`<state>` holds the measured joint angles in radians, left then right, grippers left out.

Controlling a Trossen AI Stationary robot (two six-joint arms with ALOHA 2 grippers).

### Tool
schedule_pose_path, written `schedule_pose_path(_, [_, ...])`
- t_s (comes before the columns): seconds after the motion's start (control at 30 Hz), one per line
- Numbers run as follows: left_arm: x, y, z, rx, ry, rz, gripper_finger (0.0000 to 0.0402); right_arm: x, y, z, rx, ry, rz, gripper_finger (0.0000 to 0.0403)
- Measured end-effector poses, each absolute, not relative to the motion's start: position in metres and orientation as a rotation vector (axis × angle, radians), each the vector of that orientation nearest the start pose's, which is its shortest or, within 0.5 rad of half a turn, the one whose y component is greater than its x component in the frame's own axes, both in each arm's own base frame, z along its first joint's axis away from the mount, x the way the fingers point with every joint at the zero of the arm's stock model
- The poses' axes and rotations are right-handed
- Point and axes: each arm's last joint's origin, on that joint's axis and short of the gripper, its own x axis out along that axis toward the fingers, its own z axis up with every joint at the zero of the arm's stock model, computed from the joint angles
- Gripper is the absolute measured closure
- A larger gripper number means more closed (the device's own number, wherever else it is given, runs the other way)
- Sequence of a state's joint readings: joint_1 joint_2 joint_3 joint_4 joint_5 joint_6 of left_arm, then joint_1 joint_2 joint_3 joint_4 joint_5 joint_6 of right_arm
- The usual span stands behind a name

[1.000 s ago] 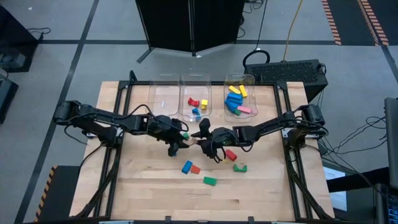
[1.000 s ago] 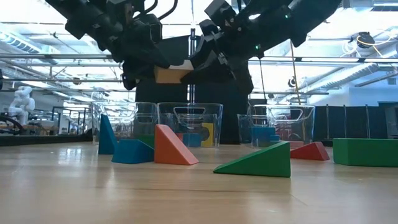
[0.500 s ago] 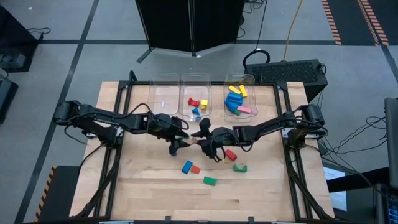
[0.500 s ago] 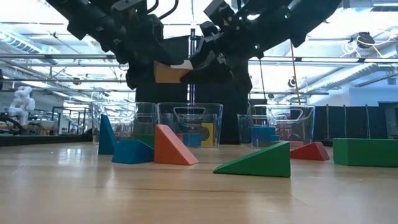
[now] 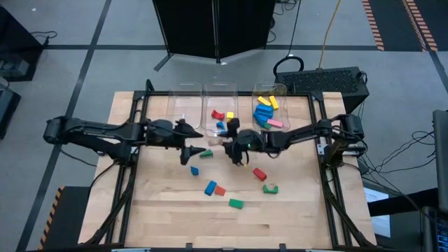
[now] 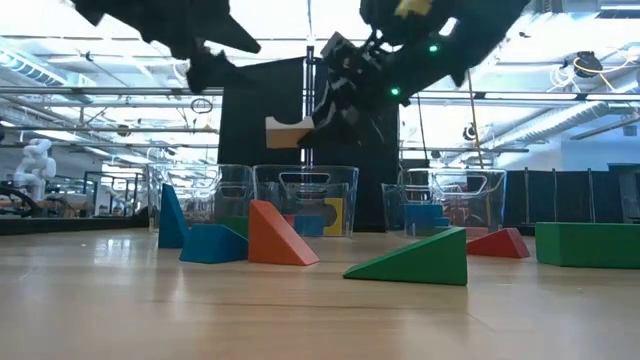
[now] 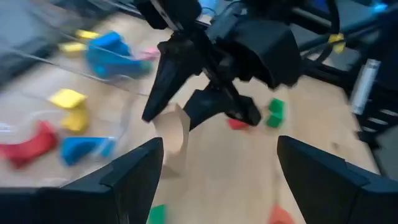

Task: Sort blocks by size
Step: Put the brown arch block into the center transparent bin

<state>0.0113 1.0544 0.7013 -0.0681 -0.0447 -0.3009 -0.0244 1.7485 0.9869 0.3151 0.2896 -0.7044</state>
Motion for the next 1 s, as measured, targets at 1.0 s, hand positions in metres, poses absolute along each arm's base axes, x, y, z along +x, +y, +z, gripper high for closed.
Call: schedule_pose_path(1.0, [0.229,-0.009,0.22,-0.121,0.733,0.372,0.0087,0.408,-0.214,0.223,0.163,0.816,-0.141,0.0264])
